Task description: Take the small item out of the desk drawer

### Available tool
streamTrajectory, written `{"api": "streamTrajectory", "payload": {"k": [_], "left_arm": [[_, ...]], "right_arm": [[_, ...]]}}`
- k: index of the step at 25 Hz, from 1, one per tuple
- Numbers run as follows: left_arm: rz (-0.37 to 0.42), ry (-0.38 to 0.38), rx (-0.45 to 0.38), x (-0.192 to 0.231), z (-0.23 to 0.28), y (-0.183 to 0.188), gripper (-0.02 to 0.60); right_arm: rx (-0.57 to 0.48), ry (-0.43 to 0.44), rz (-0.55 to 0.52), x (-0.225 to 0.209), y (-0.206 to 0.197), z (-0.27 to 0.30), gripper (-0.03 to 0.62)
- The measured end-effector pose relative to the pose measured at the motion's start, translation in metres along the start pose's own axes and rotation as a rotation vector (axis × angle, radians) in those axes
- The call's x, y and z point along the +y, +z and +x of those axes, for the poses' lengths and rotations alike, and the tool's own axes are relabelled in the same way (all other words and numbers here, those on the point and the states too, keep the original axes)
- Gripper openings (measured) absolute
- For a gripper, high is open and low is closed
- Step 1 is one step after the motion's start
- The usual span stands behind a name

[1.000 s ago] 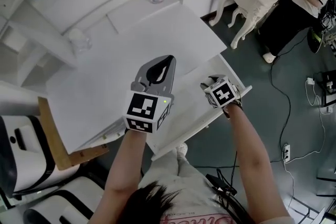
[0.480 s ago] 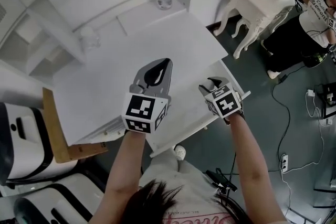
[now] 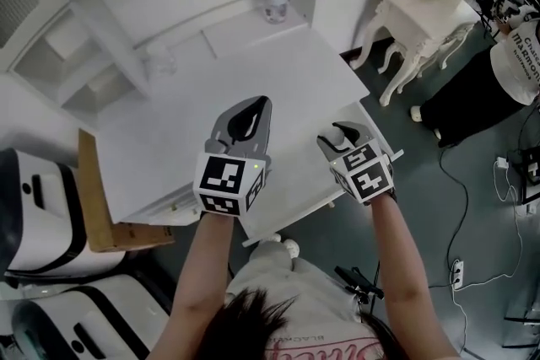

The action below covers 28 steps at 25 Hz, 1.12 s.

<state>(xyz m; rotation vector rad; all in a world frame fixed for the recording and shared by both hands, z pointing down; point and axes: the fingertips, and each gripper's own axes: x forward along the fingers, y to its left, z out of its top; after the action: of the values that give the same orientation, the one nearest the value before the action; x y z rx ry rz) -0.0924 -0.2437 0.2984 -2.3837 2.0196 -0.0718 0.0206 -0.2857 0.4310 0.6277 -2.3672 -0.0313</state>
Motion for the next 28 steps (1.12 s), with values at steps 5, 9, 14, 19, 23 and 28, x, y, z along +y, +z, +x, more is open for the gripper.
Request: {"api": "streamTrajectory", "payload": {"k": [5,9,14,19,23,28], "left_arm": [[0.013,0.03,-0.033,0.002,-0.014,0.013,0.015],[0.024,0.047,-0.057,0.005,-0.023,0.024,0.015],[0.038,0.063,-0.084,0.007,-0.034,0.034,0.015],[0.054,0.072,-0.119,0.012,-0.041,0.05,0.015],[0.067,0.082,-0.148,0.02,-0.048,0.063,0.015],[0.08,0.092,-0.185,0.031,-0.053,0.08,0.015]], "right_arm": [[-0.073,-0.016,-0.003,0.008,0.022,-0.024,0.173],[-0.131,-0.033,0.002,0.009,0.04,-0.041,0.174],[-0.193,-0.06,0.008,0.01,0.058,-0.061,0.175],[-0.267,-0.104,0.017,0.006,0.079,-0.079,0.174],[-0.347,-0.14,0.029,0.007,0.101,-0.092,0.173],[-0.431,-0.181,0.004,0.01,0.128,-0.109,0.175]]}}
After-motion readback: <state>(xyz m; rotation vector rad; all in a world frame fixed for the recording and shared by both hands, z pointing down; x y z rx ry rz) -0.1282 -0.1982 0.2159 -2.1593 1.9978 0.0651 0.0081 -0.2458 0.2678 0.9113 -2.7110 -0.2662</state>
